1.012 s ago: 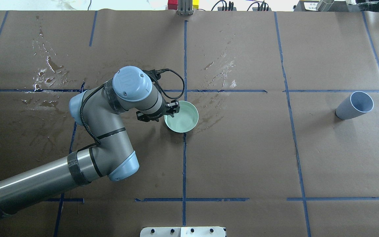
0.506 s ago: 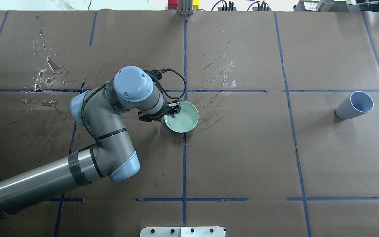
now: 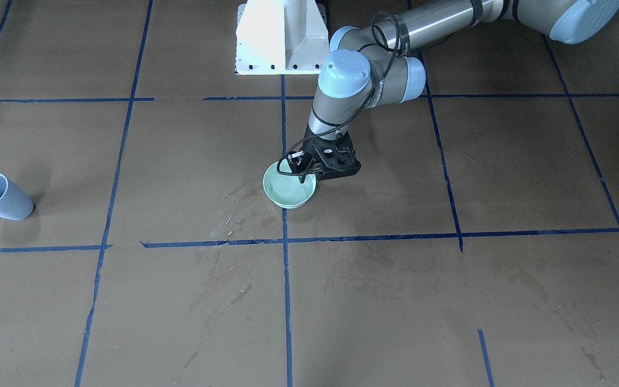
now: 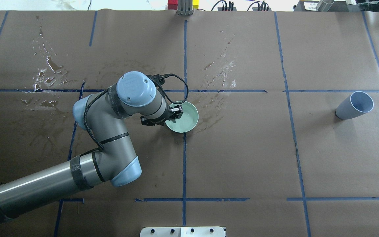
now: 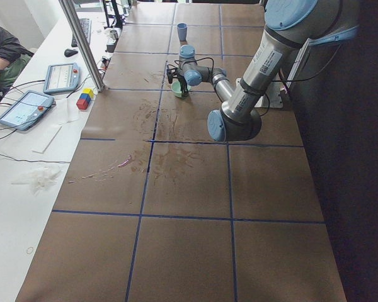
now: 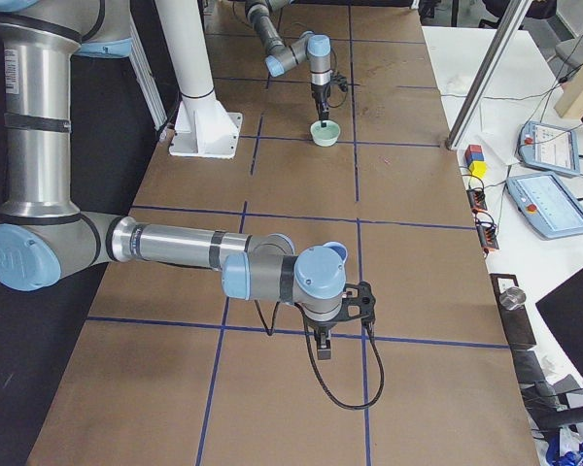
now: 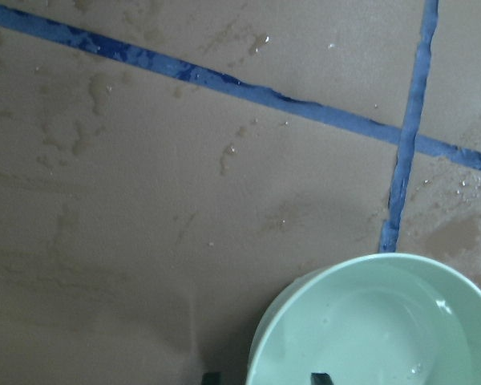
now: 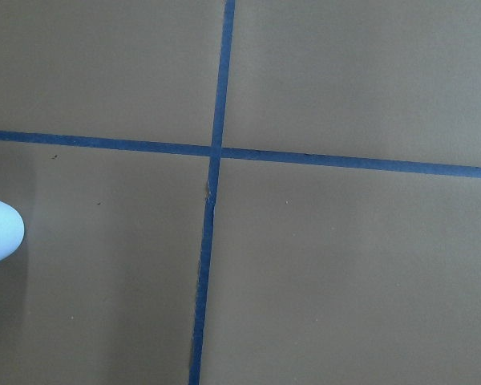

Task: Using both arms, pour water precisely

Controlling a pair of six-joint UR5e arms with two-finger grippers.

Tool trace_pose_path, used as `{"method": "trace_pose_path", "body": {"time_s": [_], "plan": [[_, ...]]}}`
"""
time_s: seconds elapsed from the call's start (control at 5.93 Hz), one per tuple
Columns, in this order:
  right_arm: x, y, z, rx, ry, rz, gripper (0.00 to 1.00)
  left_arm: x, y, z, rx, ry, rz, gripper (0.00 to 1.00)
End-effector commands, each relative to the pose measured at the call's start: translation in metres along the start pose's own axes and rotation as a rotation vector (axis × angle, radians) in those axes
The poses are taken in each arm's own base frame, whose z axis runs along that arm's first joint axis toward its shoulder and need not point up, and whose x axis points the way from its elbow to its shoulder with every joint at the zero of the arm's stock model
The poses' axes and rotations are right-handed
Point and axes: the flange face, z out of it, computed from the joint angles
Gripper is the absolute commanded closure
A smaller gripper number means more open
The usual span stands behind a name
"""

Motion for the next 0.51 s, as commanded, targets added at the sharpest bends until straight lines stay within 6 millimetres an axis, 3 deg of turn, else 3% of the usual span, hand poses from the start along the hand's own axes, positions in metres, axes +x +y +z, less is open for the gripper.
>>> {"method": "trace_pose_path", "body": {"time_s": [0.0, 0.17, 0.34], "plan": [[-0.001, -0.0015, -0.001, 0.013, 0.004, -0.012, 0.0, -0.0016, 0.002, 0.0026, -0.004, -0.004, 0.001, 0.64], [-0.0011, -0.0016, -0.0011, 0.014, 0.005, -0.013, 0.0, -0.0003, 0.0023, 0.0014, -0.003, -0.001, 0.005, 0.82], [-0.0011, -0.0016, -0.0011, 0.014, 0.005, -0.013, 0.0, -0.0012, 0.0022, 0.002, -0.003, -0.003, 0.009, 0.93]]}}
